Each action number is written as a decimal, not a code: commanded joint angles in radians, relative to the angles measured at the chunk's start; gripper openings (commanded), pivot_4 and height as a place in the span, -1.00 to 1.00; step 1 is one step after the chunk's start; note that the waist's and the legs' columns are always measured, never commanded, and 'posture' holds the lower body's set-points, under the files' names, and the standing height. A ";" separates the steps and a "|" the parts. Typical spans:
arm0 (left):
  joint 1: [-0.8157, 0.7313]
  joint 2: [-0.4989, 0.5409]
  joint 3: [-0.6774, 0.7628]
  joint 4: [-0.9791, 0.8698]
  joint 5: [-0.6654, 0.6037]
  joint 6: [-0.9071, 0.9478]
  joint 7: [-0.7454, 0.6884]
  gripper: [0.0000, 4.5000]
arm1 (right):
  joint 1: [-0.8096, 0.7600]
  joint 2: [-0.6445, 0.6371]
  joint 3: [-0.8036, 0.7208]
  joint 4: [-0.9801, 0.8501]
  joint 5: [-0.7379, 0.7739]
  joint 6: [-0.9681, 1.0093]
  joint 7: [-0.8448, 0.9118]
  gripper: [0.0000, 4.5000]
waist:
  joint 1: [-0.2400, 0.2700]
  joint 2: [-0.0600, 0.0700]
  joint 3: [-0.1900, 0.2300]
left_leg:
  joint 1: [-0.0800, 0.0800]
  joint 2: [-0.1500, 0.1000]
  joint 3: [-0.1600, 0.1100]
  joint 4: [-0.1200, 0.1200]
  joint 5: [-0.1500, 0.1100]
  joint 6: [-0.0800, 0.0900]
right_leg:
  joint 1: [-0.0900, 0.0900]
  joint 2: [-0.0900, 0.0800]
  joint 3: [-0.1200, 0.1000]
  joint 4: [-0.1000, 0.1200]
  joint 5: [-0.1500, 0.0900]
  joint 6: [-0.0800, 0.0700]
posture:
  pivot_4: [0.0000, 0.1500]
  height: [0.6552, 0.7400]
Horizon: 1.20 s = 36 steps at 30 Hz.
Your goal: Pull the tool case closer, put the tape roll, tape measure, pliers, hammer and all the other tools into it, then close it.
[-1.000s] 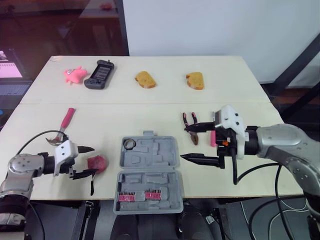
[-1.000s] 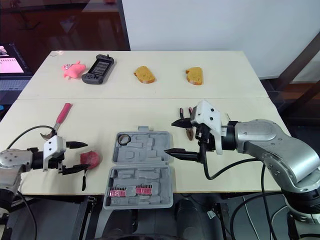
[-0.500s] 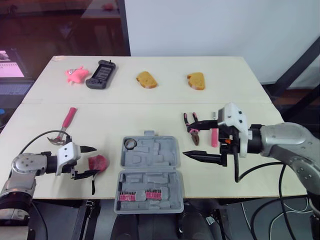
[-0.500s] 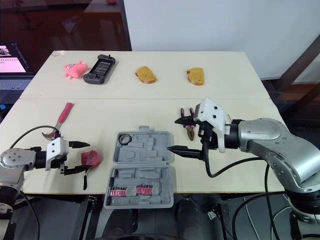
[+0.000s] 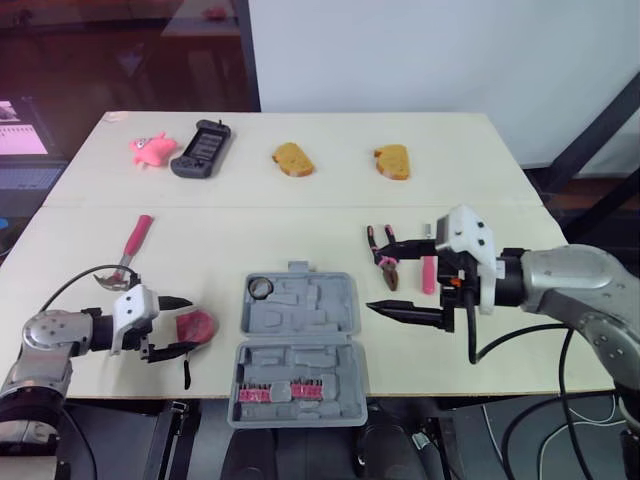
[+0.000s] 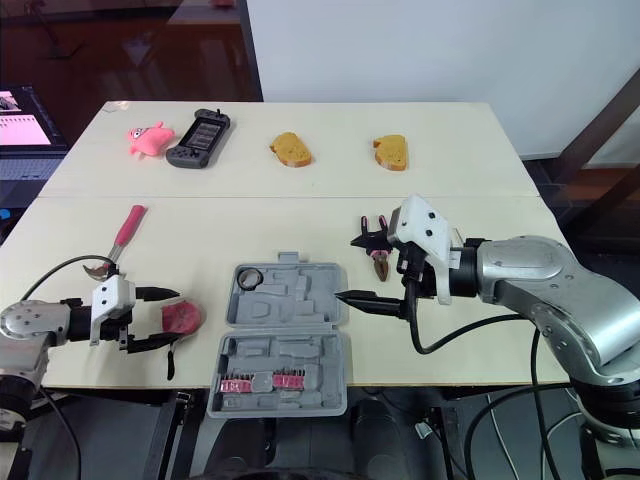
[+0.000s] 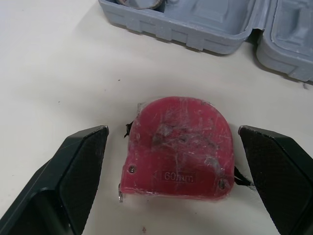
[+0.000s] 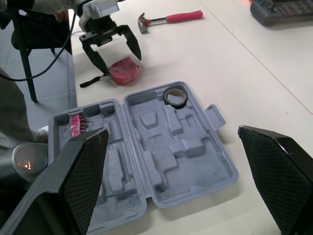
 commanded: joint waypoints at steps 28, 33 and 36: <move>-0.236 0.009 -0.038 -0.264 -0.045 0.194 -0.048 0.34 | 0.068 -0.004 0.021 -0.063 -0.043 0.079 -0.108 1.00 | 0.021 -0.001 0.000 | -0.001 0.000 0.000 0.002 0.000 0.000 | 0.001 0.000 0.000 0.000 0.001 0.002 | 1.00 0.54; -0.289 -0.026 -0.104 -0.517 -0.085 0.360 -0.067 0.34 | -0.077 0.138 -0.059 0.099 0.262 0.586 -0.275 1.00 | 0.017 -0.001 0.000 | 0.000 0.000 0.000 0.003 0.000 0.000 | 0.002 0.000 0.000 0.001 0.001 0.003 | 1.00 0.54; -0.296 -0.046 -0.130 -0.602 -0.093 0.421 -0.053 0.34 | -0.145 0.260 -0.117 0.206 0.328 0.734 -0.364 1.00 | 0.016 -0.001 0.000 | 0.000 0.000 -0.001 0.004 0.000 0.000 | 0.002 0.001 0.000 0.001 0.002 0.003 | 1.00 0.54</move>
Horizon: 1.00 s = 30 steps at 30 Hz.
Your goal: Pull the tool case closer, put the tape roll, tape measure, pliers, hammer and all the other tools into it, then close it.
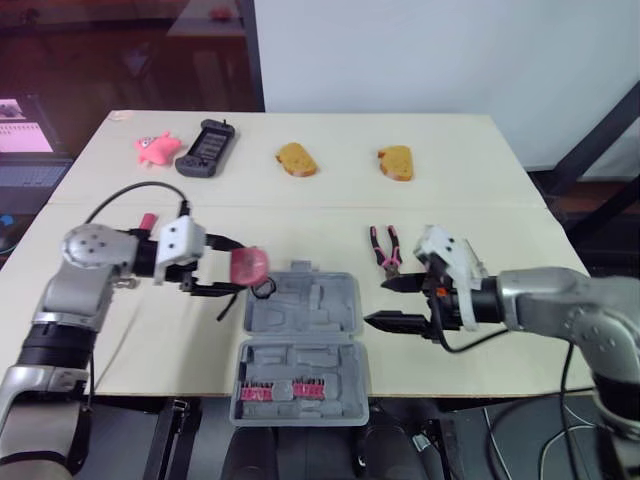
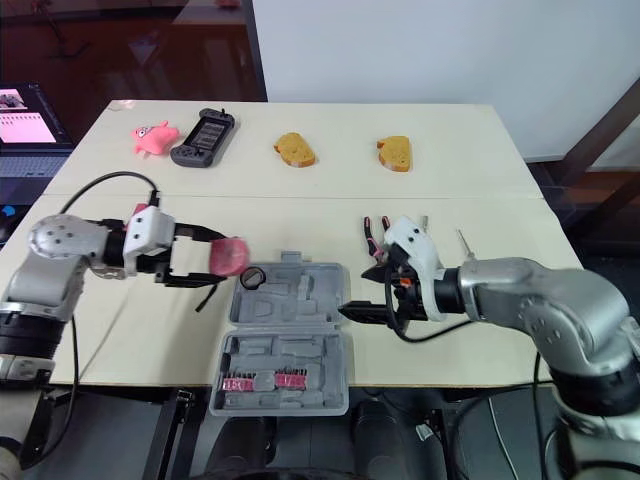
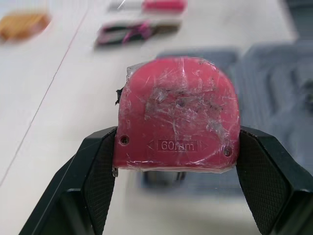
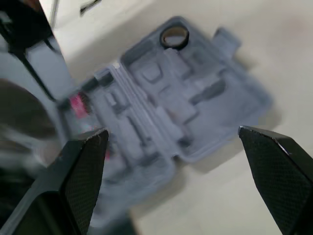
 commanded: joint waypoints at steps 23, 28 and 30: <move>-0.038 -0.094 -0.117 -0.242 -0.015 0.148 0.050 0.34 | 0.021 0.316 0.121 0.291 0.955 -0.322 -0.925 0.55 | -0.019 0.000 0.001 | 0.000 0.000 -0.002 0.000 -0.001 0.002 | 0.001 0.001 0.000 0.000 0.000 0.002 | 1.00 0.54; -0.031 -0.091 -0.120 -0.243 -0.011 0.141 0.050 0.34 | 0.039 0.323 0.110 0.287 0.955 -0.331 -0.918 -0.51 | -0.016 0.000 0.001 | 0.000 0.000 -0.002 0.000 -0.001 0.002 | 0.001 0.001 0.000 0.000 0.000 0.001 | 1.00 0.54; -0.028 -0.091 -0.120 -0.245 -0.011 0.141 0.052 0.34 | 0.044 0.320 0.108 0.284 0.955 -0.332 -0.912 -0.75 | -0.018 0.001 0.001 | -0.001 0.000 -0.002 0.000 -0.001 0.002 | 0.001 0.001 0.000 0.000 0.000 0.001 | 1.00 0.54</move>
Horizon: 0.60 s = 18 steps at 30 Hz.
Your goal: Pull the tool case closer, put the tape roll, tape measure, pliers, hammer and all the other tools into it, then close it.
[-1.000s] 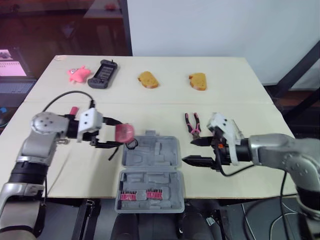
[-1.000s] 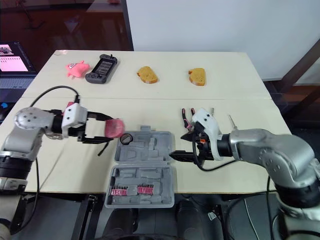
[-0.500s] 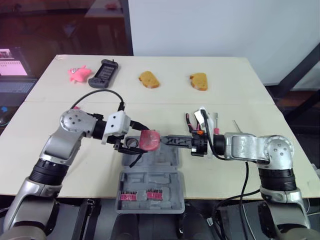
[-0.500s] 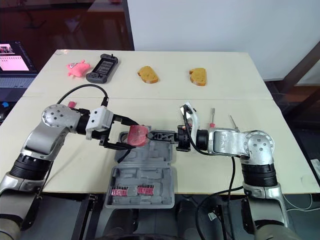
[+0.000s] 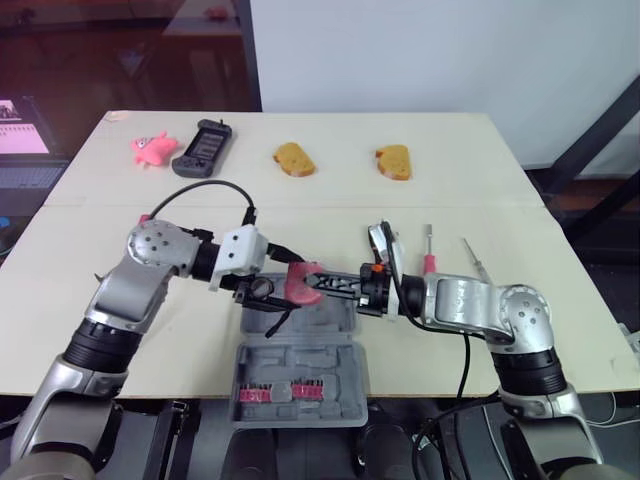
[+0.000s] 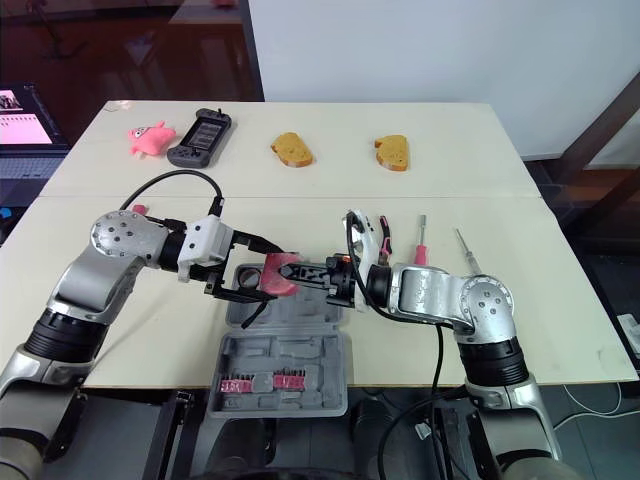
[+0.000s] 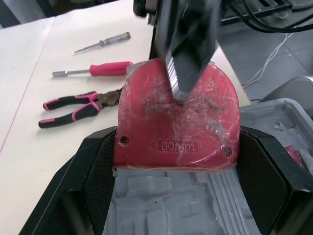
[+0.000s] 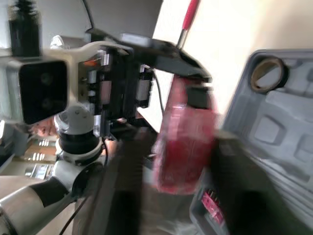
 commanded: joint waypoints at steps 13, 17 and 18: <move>0.032 0.041 0.094 -0.026 -0.079 0.073 0.026 1.00 | 0.014 -0.219 -0.115 0.046 0.018 0.146 0.310 -0.75 | 0.000 0.000 0.000 | 0.000 0.000 0.000 0.000 0.000 0.000 | 0.000 0.000 0.000 0.000 0.000 0.000 | 1.00 0.54; 0.135 0.107 0.177 -0.111 -0.138 0.149 0.055 1.00 | 0.057 -0.453 -0.115 0.140 0.018 0.230 0.399 -0.75 | 0.000 0.000 0.000 | 0.000 0.000 0.000 0.000 -0.001 0.001 | 0.000 0.000 0.000 -0.002 -0.002 -0.003 | 1.00 0.54; 0.154 0.116 0.188 -0.130 -0.152 0.166 0.061 1.00 | 0.062 -0.484 -0.105 0.149 0.018 0.238 0.419 -0.75 | 0.000 0.000 0.000 | 0.000 0.000 0.000 0.000 -0.001 0.002 | 0.000 0.000 0.000 -0.002 -0.002 -0.003 | 1.00 0.54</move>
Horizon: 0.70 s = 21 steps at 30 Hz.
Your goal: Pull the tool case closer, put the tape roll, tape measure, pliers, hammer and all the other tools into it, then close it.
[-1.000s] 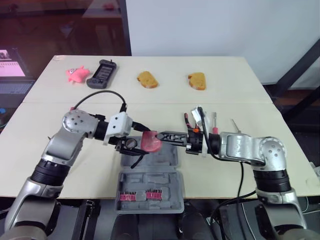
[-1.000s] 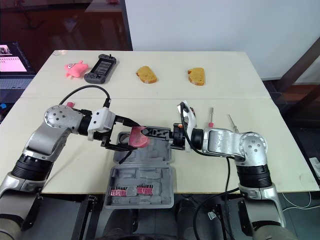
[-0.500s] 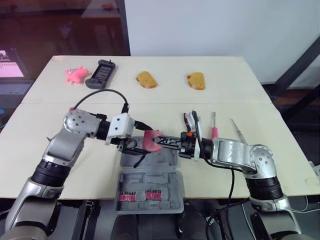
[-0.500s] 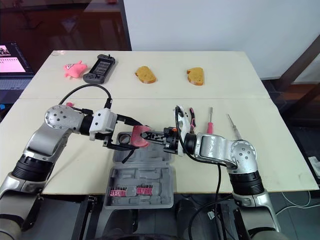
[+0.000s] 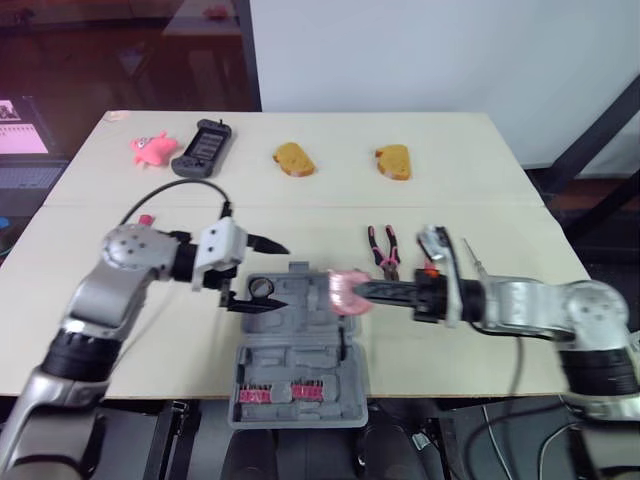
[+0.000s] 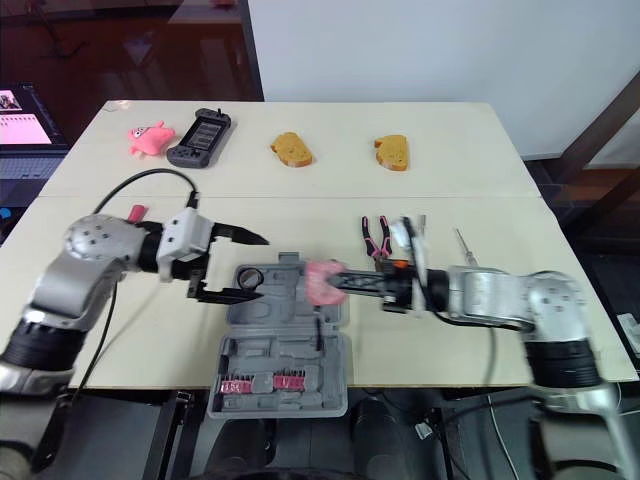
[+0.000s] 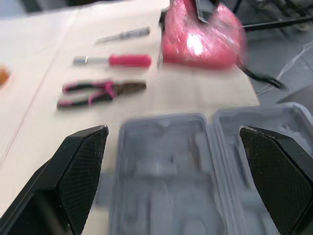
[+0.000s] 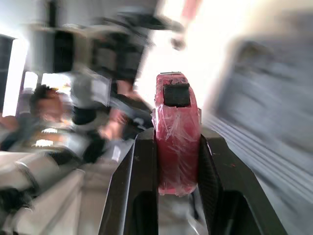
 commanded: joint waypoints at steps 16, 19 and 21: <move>0.429 0.138 0.223 -0.427 -0.238 0.252 0.120 1.00 | 0.045 0.012 0.104 0.097 -0.507 0.093 0.342 -0.75 | 0.000 0.000 0.000 | 0.001 0.000 0.000 0.002 -0.001 0.002 | 0.001 0.000 0.001 -0.002 0.000 -0.001 | 1.00 0.54; 0.437 0.144 0.230 -0.430 -0.237 0.246 0.128 1.00 | 0.057 0.050 0.071 0.134 -0.551 0.095 0.357 -0.75 | 0.001 0.000 0.000 | 0.001 0.000 0.000 0.002 -0.001 0.002 | 0.001 0.000 0.001 -0.002 0.000 -0.001 | 1.00 0.54; 0.441 0.153 0.229 -0.422 -0.229 0.240 0.127 1.00 | 0.059 0.071 0.047 0.166 -0.568 0.105 0.357 -0.75 | 0.000 0.000 0.000 | 0.001 0.000 0.001 0.002 -0.001 0.002 | 0.001 0.000 0.001 -0.002 0.000 -0.001 | 1.00 0.54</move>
